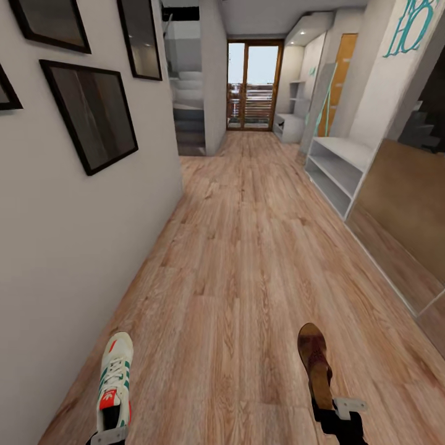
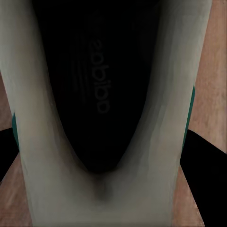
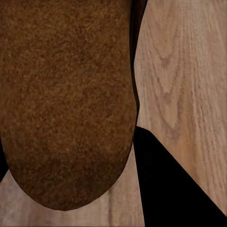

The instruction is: Pick up the two gym shoes and the two sandals from the corridor floor and place them onto the hallstand (shoe rack) in the corridor, making sure they are on the rack and not on the floor. Arrange them so the two gym shoes are next to each other and the two sandals are next to each other.

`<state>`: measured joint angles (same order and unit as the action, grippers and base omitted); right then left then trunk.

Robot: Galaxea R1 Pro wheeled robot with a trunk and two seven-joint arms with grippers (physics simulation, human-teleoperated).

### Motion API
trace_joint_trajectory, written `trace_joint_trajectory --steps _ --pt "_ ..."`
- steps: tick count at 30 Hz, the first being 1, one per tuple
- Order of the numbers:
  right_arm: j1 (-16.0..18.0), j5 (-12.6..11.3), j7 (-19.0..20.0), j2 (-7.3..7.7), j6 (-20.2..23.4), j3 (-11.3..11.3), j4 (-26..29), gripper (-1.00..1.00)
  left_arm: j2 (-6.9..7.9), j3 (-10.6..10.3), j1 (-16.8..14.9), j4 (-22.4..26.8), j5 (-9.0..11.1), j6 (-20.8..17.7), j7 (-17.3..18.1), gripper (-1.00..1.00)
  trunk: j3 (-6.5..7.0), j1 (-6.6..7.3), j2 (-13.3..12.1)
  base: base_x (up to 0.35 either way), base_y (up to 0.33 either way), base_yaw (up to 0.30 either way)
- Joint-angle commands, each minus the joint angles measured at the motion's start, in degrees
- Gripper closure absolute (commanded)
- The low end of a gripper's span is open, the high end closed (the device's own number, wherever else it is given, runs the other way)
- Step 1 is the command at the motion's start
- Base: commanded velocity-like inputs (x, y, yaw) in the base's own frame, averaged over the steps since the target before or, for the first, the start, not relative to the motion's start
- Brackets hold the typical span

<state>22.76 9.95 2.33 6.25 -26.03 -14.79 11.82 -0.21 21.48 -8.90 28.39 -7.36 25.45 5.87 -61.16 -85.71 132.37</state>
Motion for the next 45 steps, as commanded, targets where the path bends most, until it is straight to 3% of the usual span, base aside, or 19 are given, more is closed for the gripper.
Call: trace_joint_trajectory --steps 1,21,34,45 --pt "0.04 0.25 0.31 -0.01 -0.16 -0.5 -0.04 1.0 -0.05 0.49 -0.04 -0.05 -0.51 0.21 0.37 1.0 0.03 -0.02 0.01 0.339 -0.001 0.0" --pt "0.05 0.25 0.3 -0.1 -0.25 -0.5 -0.13 1.0 -0.05 1.1 -0.05 -0.01 -0.28 0.21 0.37 1.0 1.76 -0.02 0.01 0.339 0.0 -0.003" --pt "0.04 0.25 0.3 -0.1 -0.24 -0.5 -0.13 1.0 -0.05 0.76 -0.01 -0.06 -0.28 0.21 0.37 1.0 2.9 -0.02 0.01 0.339 0.0 -0.112" --pt "0.05 0.25 0.25 -0.1 -0.16 -0.5 -0.13 1.0 -0.05 0.76 0.0 -0.09 -0.24 0.21 0.37 1.0 3.08 -0.02 0.01 0.339 0.0 -0.02"
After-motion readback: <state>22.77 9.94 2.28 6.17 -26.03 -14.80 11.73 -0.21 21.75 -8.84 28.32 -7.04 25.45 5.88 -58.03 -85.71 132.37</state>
